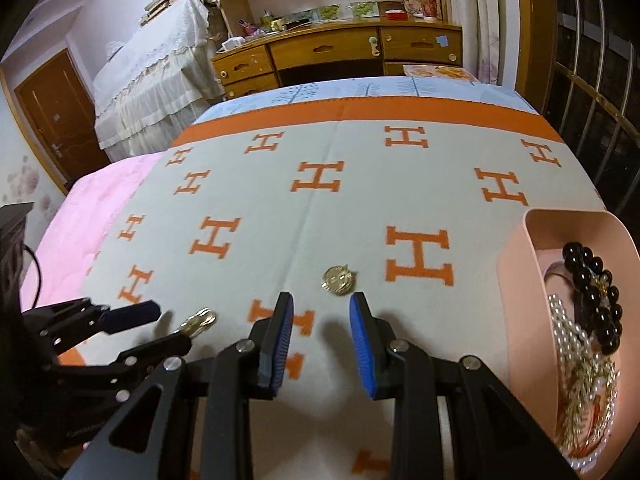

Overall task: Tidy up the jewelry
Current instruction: 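Grasp the gold pearl safety pin with the left tool while the right tool grasps the coin pendant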

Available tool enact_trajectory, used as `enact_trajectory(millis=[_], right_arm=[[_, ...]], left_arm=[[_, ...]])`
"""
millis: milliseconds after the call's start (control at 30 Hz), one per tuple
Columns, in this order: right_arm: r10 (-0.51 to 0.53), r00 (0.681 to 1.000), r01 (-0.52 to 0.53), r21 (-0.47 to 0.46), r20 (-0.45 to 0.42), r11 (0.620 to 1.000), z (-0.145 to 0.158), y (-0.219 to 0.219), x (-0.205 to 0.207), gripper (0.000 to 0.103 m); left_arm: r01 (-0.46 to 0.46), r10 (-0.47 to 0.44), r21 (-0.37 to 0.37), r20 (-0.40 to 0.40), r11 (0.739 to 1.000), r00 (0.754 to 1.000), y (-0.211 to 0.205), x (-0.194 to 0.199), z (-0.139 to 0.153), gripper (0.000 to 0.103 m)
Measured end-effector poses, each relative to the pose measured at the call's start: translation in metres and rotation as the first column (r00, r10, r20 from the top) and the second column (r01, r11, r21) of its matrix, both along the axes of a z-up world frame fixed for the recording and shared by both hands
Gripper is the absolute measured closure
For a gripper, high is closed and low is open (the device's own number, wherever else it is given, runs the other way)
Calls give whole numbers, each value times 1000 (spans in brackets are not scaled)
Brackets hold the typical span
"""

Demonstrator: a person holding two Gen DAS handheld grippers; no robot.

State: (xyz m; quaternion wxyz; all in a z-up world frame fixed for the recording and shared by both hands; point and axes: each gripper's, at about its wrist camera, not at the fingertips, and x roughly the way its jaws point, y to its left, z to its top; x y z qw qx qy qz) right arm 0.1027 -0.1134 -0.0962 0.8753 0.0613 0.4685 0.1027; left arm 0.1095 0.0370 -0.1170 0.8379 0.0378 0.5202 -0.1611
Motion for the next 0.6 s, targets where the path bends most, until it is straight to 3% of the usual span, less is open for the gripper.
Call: enact_trajectory(millis=[200,333,400,433,467,600], right_arm=[[20,1000,-19,-89,6,996,-11,13,10,74],[42,999,-36,-157,34,987,-13,22,14,74],[51,998,-41,-180,47,983,-14,25,15,74],[52,997,-42,-186,53,982,-13,26,14,79],[56,997,-44,-186,58,982,-13,26,14,84],[62,996,-51,-167,63,985,-12,22,10,84]], left_arm=[[10,-10,4,3,1000,1000,-3,3,-2,63],[11,-12,33,13,999,1000,-5,4,-2,75],[18,-18,22,8,1000,1000,-5,4,-2,90],[18,-18,13,3,1000,1000,-5,3,-2,93],[16,-16,12,2,1000,1000,-6,3,-2,95],[0,0,-27,-8,1000,1000,-3,2,-2,98]])
